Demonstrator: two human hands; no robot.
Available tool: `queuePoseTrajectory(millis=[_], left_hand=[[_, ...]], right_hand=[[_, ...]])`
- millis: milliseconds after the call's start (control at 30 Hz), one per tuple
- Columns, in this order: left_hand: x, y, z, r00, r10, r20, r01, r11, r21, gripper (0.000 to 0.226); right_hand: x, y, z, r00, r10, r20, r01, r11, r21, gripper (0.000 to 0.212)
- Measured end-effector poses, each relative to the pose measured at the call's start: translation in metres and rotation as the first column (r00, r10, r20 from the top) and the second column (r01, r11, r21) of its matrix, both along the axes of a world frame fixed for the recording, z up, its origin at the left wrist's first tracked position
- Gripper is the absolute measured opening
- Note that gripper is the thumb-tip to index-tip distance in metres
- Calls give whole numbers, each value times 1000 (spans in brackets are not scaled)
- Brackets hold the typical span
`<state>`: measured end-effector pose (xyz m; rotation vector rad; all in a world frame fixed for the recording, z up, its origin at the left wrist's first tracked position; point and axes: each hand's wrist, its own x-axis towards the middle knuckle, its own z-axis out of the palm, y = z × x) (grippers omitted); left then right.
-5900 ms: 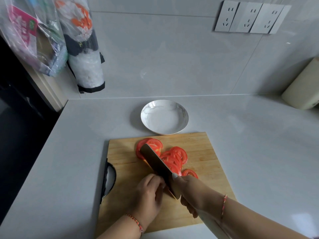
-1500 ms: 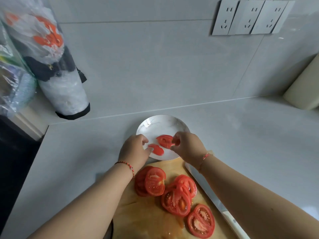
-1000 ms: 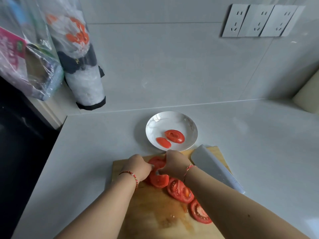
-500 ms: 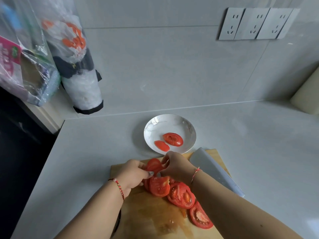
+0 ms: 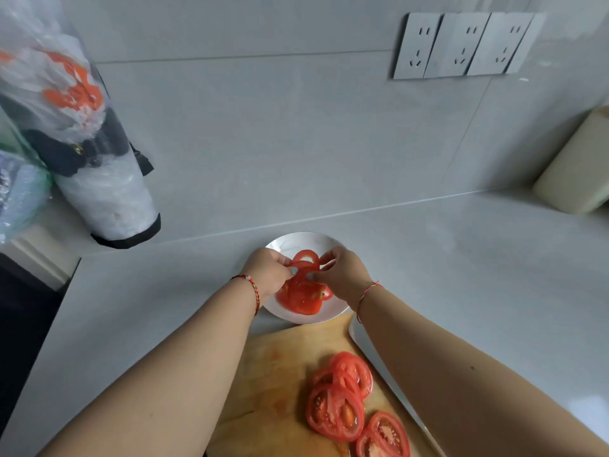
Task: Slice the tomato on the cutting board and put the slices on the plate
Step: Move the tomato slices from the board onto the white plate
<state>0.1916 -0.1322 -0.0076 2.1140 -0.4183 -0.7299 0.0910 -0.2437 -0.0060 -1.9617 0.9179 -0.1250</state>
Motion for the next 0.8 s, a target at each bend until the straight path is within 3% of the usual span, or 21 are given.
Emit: queuePoseTrajectory(millis=[200,367,467,600,700,767,800], left_hand=[[15,-9,-17,989,19,148,-40,989,140,11],[15,-5,-23,964,22,264,-80,975,208,21],[10,0,-26,957,-60,284,4,981,194,19],[-1,5,-24,903,-229,364,175,968,178,27],[-13,4,-26,815,-376,441,310,926,218,33],[-21,6,-29,777,-422,467,338,905,257,35],[-24,8,-30,761,-436,481,340,898,278,36]], right_hand=[[10,-3,-11,996,8,-92,-11,999,-36,42],[9,-6,-15,969,17,-248,-84,961,-263,22],[4,-5,-13,949,17,-316,-144,912,-384,8],[5,-8,-16,941,59,-334,-184,916,-357,5],[6,-9,-17,939,70,-336,-190,921,-339,9],[3,-14,-15,942,20,-336,-149,921,-361,31],[2,-17,-13,951,-11,-309,-112,920,-377,30]])
